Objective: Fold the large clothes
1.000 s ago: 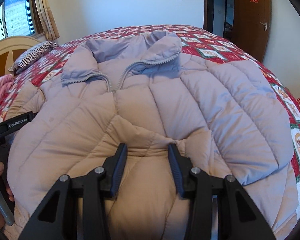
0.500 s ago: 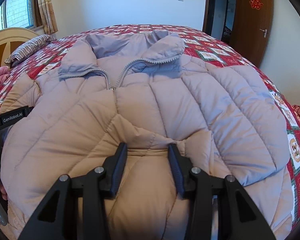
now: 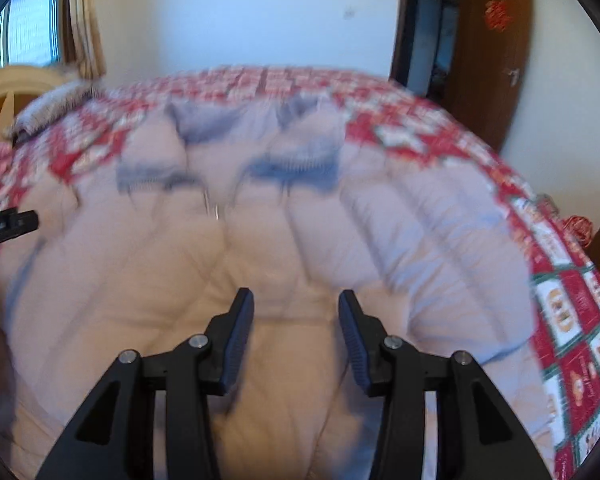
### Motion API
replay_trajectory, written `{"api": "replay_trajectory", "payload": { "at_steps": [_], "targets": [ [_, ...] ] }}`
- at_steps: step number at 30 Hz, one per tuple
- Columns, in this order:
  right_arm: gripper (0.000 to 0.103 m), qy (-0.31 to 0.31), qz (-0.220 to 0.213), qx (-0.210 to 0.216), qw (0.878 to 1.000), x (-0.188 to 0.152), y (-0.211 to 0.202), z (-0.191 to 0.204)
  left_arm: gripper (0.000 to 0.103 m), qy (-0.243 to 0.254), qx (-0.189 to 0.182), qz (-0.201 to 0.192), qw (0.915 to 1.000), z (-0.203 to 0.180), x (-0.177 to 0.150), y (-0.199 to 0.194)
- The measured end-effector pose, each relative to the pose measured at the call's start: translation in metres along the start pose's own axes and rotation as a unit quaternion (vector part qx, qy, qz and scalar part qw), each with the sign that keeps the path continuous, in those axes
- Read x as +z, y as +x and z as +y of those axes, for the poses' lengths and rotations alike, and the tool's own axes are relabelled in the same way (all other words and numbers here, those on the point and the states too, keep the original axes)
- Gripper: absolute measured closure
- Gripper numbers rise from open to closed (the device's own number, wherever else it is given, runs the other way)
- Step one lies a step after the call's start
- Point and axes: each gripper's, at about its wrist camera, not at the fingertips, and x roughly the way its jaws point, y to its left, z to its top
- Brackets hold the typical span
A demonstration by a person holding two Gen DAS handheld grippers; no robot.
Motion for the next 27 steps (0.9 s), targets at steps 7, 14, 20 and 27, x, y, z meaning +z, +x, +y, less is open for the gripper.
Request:
{"api": "replay_trajectory", "payload": {
  "at_steps": [7,14,20,27],
  "targets": [
    [0.056,-0.035,0.017,0.102,0.994,0.031,0.023,0.057,0.001,0.045,0.069,0.043,0.9956,-0.007,-0.003,0.064],
    [0.052,-0.041,0.035,0.117,0.992,0.013,0.062,0.06,0.001,0.025,0.055,0.053,0.9967,-0.001,-0.021,0.078],
    [0.051,-0.043,0.037,0.109,0.992,0.012,0.063,0.065,0.001,0.045,0.079,0.048,0.9947,-0.011,-0.024,0.078],
    [0.051,-0.041,0.034,0.111,0.992,0.009,0.064,0.063,0.001,0.046,0.08,0.047,0.9946,-0.013,-0.025,0.08]
  ]
}}
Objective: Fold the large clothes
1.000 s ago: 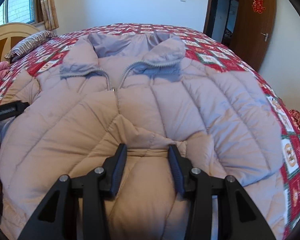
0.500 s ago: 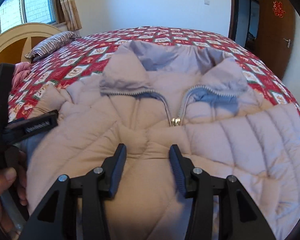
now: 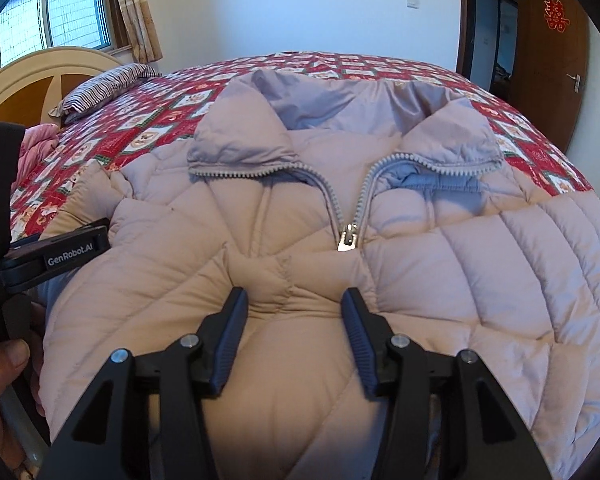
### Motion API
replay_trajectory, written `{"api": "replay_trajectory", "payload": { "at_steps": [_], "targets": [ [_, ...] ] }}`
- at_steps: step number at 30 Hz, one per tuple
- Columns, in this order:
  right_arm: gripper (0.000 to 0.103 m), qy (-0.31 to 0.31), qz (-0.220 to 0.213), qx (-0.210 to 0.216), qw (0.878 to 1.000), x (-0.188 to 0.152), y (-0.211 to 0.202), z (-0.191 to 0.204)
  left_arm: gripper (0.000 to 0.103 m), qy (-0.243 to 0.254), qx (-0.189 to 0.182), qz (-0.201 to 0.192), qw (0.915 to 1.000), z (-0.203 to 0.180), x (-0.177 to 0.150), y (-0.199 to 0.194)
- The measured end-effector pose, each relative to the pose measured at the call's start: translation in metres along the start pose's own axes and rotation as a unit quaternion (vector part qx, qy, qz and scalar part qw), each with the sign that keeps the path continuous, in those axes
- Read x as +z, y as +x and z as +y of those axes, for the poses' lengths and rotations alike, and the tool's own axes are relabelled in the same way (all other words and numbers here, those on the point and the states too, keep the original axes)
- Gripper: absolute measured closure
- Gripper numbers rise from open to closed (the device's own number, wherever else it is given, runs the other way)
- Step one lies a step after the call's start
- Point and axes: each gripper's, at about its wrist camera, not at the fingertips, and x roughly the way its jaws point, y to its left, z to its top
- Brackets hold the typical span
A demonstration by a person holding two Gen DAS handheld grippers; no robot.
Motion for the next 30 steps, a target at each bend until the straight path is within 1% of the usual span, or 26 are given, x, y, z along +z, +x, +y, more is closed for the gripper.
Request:
{"api": "replay_trajectory", "payload": {
  "at_steps": [5,7,8,10,11,12,13,14,16,17,19,21,23,26,28,30],
  "targets": [
    [0.051,0.002,-0.001,0.003,1.0,-0.001,0.0,-0.002,0.001,0.001,-0.003,0.003,1.0,0.0,0.001,0.001],
    [0.051,0.002,0.0,0.003,1.0,-0.001,0.0,-0.003,0.001,0.003,-0.011,0.015,0.9998,0.003,0.004,0.0],
    [0.05,0.003,0.0,0.006,1.0,-0.001,-0.001,-0.003,0.001,0.008,-0.013,0.025,0.9996,0.005,0.007,-0.004],
    [0.047,0.01,0.006,0.027,1.0,0.001,-0.007,-0.008,0.001,0.009,-0.009,0.022,0.9997,0.013,0.014,-0.021],
    [0.041,0.014,0.01,0.037,0.999,0.002,-0.013,-0.012,0.001,0.002,-0.016,0.009,0.9998,0.018,0.018,-0.034],
    [0.032,0.022,0.013,0.056,0.998,0.004,-0.023,-0.018,0.001,-0.004,-0.035,-0.012,0.9993,0.022,0.025,-0.049],
    [0.027,0.031,0.007,0.072,0.997,0.006,-0.033,-0.026,0.001,-0.005,-0.056,-0.03,0.998,0.023,0.033,-0.062],
    [0.021,0.033,-0.003,0.077,0.996,0.009,-0.041,-0.031,0.001,-0.002,-0.067,-0.04,0.9969,0.021,0.039,-0.069],
    [0.02,0.021,-0.028,0.065,0.997,0.02,-0.057,-0.045,0.001,0.01,-0.094,-0.047,0.9945,0.01,0.056,-0.076],
    [0.02,0.014,-0.037,0.051,0.998,0.027,-0.06,-0.053,0.001,0.019,-0.109,-0.042,0.993,-0.001,0.066,-0.074],
    [0.017,0.014,-0.042,0.022,0.999,0.045,-0.059,-0.072,0.001,0.03,-0.122,-0.037,0.9913,-0.018,0.079,-0.069],
    [0.017,0.023,-0.041,-0.005,0.999,0.064,-0.05,-0.093,0.001,0.046,-0.118,-0.041,0.9911,-0.04,0.091,-0.062],
    [0.017,0.033,-0.041,-0.029,0.998,0.081,-0.04,-0.11,0.001,0.068,-0.126,-0.035,0.989,-0.067,0.102,-0.048],
    [0.017,0.04,-0.038,-0.043,0.998,0.1,-0.027,-0.126,0.001,0.09,-0.121,-0.03,0.9881,-0.095,0.113,-0.03],
    [0.017,0.032,-0.032,-0.053,0.998,0.111,-0.014,-0.131,0.001,0.104,-0.115,-0.023,0.9876,-0.113,0.122,-0.017],
    [0.017,0.02,-0.023,-0.053,0.998,0.118,-0.005,-0.135,0.001,0.12,-0.117,-0.019,0.9857,-0.126,0.127,-0.007]
  ]
}}
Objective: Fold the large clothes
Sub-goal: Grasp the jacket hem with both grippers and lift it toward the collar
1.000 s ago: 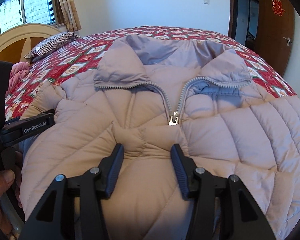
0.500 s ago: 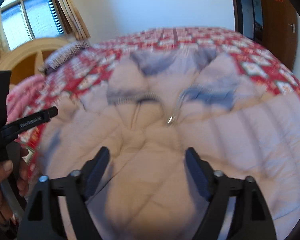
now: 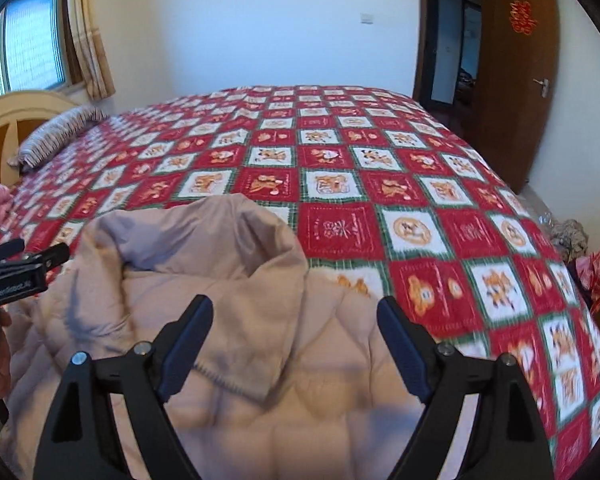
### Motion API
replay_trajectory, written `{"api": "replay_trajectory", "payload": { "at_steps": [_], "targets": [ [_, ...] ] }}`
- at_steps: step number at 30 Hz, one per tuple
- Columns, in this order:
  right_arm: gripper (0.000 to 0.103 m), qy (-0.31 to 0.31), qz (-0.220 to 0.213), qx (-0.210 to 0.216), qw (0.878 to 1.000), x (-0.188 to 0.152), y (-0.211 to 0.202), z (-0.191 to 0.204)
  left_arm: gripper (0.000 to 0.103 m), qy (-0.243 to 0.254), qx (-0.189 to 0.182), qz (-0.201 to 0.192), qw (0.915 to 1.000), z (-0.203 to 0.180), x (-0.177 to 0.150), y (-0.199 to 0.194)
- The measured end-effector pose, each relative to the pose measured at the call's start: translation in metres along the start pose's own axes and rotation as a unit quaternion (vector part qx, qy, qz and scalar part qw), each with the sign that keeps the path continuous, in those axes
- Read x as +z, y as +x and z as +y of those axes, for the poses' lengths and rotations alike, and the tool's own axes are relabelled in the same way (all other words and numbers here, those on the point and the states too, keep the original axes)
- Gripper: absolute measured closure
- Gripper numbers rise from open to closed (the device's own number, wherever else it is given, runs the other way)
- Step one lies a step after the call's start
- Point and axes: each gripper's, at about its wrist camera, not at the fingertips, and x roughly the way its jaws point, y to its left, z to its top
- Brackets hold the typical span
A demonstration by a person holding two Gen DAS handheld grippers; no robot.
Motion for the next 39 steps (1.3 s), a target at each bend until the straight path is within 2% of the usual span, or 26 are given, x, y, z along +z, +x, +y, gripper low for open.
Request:
{"api": "replay_trajectory", "payload": {
  "at_steps": [3,4,7,9,10,11,12,14,15,19,23,26,29,34,39],
  "targets": [
    [0.017,-0.036,0.011,-0.017,0.999,0.012,0.02,0.004,0.001,0.021,0.006,-0.001,0.9998,-0.009,0.006,0.016],
    [0.017,-0.045,0.015,-0.02,0.999,0.015,0.026,0.004,0.001,0.022,-0.003,0.002,0.9998,-0.01,0.007,0.02],
    [0.028,-0.081,0.036,-0.027,0.996,0.02,0.047,0.009,0.005,0.031,-0.014,0.0,0.9994,-0.014,0.008,0.03],
    [0.035,-0.102,0.052,-0.029,0.993,0.02,0.059,0.011,0.04,0.046,-0.03,-0.004,0.9985,-0.019,0.007,0.032],
    [0.041,-0.109,0.059,-0.028,0.992,0.019,0.063,0.011,0.068,0.054,-0.042,0.003,0.9976,-0.021,0.007,0.034],
    [0.059,-0.117,0.069,-0.027,0.99,0.019,0.067,0.011,0.085,0.061,-0.055,0.013,0.9965,-0.023,0.007,0.036],
    [0.075,-0.12,0.079,-0.023,0.989,0.017,0.07,0.01,0.088,0.065,-0.061,0.017,0.9959,-0.024,0.006,0.036],
    [0.088,-0.125,0.074,-0.024,0.989,0.017,0.066,0.008,0.092,0.065,-0.061,0.007,0.996,-0.021,0.005,0.028],
    [0.091,-0.129,0.065,-0.028,0.989,0.016,0.061,0.008,0.095,0.062,-0.072,0.0,0.9955,-0.016,0.005,0.021],
    [0.094,-0.12,0.034,-0.024,0.992,0.007,0.029,-0.004,0.098,0.047,-0.091,-0.028,0.9944,0.0,-0.006,-0.009],
    [0.097,-0.105,0.019,-0.019,0.994,-0.007,0.007,-0.013,0.101,0.047,-0.096,-0.046,0.9932,0.011,-0.032,-0.031],
    [0.098,-0.1,0.017,-0.019,0.995,-0.02,0.0,-0.017,0.101,0.052,-0.099,-0.033,0.9932,0.01,-0.058,-0.029],
    [0.098,-0.102,0.028,-0.027,0.994,-0.031,0.007,-0.014,0.101,0.061,-0.094,-0.003,0.9936,0.003,-0.077,-0.009],
    [0.098,-0.119,0.058,-0.057,0.99,-0.045,0.032,-0.008,0.101,0.071,-0.09,-0.005,0.9934,-0.002,-0.081,-0.007],
    [0.098,-0.113,0.054,-0.06,0.99,-0.048,0.029,-0.012,0.1,0.055,-0.096,0.006,0.9939,0.012,-0.08,-0.023]
  ]
}}
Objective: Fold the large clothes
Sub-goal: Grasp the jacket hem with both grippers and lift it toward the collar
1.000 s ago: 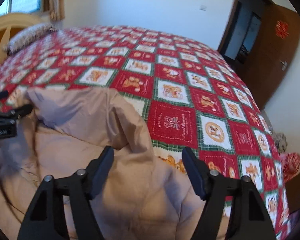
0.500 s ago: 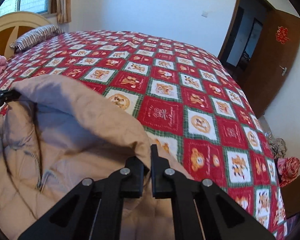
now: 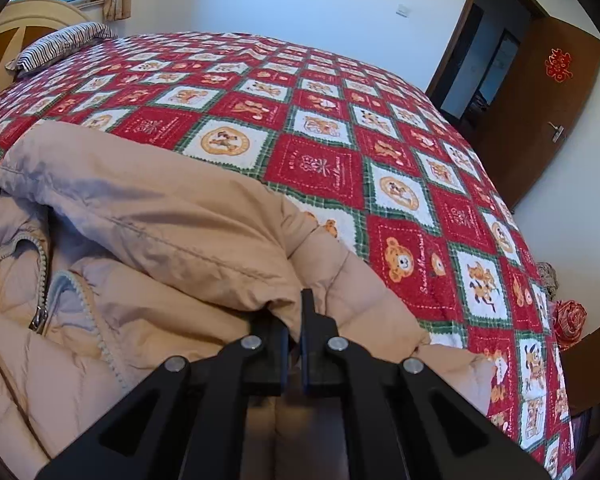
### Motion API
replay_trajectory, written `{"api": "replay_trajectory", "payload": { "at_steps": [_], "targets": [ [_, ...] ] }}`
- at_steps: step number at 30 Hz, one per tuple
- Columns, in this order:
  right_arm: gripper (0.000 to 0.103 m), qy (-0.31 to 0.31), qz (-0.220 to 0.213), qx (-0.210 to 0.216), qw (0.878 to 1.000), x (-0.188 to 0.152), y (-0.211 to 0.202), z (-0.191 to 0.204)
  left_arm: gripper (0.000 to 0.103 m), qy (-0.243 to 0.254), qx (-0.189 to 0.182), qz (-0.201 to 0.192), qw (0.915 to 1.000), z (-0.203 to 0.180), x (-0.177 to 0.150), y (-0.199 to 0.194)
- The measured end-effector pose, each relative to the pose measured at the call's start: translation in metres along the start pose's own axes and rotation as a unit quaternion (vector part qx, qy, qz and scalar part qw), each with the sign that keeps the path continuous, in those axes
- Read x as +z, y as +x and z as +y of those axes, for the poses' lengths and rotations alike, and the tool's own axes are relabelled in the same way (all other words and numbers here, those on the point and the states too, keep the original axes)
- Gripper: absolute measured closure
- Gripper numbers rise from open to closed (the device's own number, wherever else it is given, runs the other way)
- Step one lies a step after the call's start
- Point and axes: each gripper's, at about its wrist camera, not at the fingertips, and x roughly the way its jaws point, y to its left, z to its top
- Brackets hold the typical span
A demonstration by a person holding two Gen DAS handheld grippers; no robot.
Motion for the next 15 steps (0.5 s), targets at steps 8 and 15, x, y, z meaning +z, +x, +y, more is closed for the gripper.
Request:
{"api": "replay_trajectory", "payload": {
  "at_steps": [8,15],
  "targets": [
    [0.071,0.037,0.0,0.02,0.999,-0.003,-0.005,-0.015,0.1,-0.04,0.012,-0.002,0.9991,0.027,-0.007,-0.032],
    [0.049,0.034,-0.012,0.017,0.999,-0.006,-0.035,-0.028,0.099,-0.106,0.031,-0.048,0.9927,0.051,0.028,-0.054]
  ]
}}
